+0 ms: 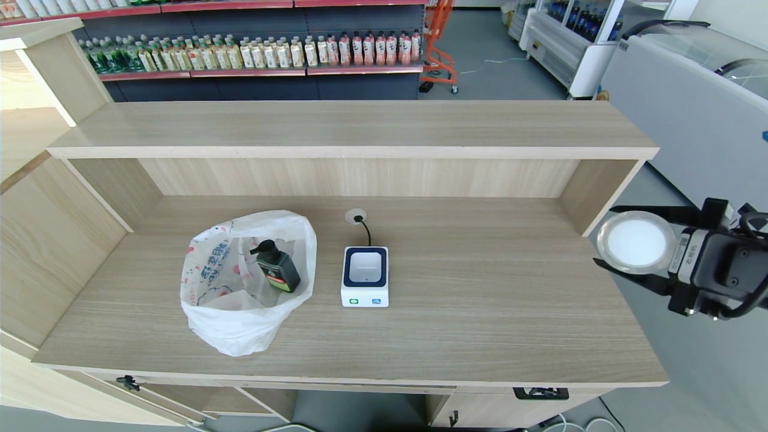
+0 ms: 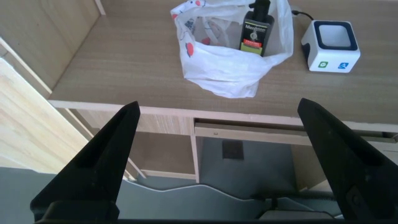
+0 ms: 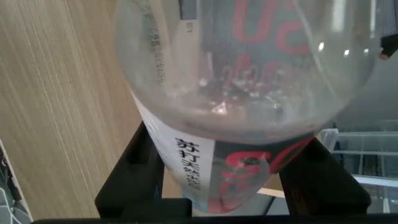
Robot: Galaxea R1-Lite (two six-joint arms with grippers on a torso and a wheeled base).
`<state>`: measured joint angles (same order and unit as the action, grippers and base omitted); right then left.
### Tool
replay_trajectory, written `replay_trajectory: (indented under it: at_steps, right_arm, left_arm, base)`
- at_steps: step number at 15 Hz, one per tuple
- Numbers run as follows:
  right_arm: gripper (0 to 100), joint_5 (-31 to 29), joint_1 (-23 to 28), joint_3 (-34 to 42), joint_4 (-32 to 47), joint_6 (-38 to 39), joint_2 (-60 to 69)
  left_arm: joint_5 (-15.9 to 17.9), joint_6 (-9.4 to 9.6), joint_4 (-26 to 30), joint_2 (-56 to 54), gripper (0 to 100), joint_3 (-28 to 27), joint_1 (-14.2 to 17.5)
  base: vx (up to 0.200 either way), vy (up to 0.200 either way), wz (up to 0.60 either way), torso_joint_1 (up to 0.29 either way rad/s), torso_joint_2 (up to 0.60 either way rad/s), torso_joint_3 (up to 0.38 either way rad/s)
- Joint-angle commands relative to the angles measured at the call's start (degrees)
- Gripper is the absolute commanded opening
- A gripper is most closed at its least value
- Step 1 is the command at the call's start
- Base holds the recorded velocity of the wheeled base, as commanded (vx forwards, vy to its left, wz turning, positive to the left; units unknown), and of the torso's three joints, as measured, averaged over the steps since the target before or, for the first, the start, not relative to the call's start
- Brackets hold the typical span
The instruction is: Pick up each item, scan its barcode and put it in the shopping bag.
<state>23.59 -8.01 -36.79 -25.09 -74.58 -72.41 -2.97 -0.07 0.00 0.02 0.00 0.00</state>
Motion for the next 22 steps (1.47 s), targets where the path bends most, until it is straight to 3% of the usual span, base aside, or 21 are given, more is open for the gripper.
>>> replay_trajectory:
  at_steps: [1, 7, 11, 14, 22]
  right_arm:
    - [0, 0.05, -1.66, 0.14, -0.14, -0.21, -0.8]
    - [0, 0.05, -5.0, 0.58, -11.74, -2.85, -7.66]
    - [0, -0.21, -9.13, 0.23, -12.53, -3.82, -9.5]
    - [0, -0.12, -9.48, 0.58, -12.53, -5.13, -9.85]
    - [0, -0.12, -14.84, -0.12, -12.62, -5.31, -12.31]
  left_arm:
    - [-0.01, -0.01, 0.0, -0.02, 100, 0.0, 0.0]
    - [-0.01, -0.01, -0.09, -0.02, 100, 0.0, 0.0]
    - [-0.01, -0.1, -0.09, -0.02, 100, 0.0, 0.0]
    - [-0.01, -0.1, -0.09, -0.02, 100, 0.0, 0.0]
    - [-0.01, -0.54, -0.09, -0.02, 100, 0.0, 0.0]
  base:
    - [0.0, 0.0, 0.0, 0.0, 0.0, 0.0]
    - [0.0, 0.0, 0.0, 0.0, 0.0, 0.0]
    - [0.0, 0.0, 0.0, 0.0, 0.0, 0.0]
    - [0.0, 0.0, 0.0, 0.0, 0.0, 0.0]
    - [0.0, 0.2, 0.0, 0.003, 0.0, 0.001]
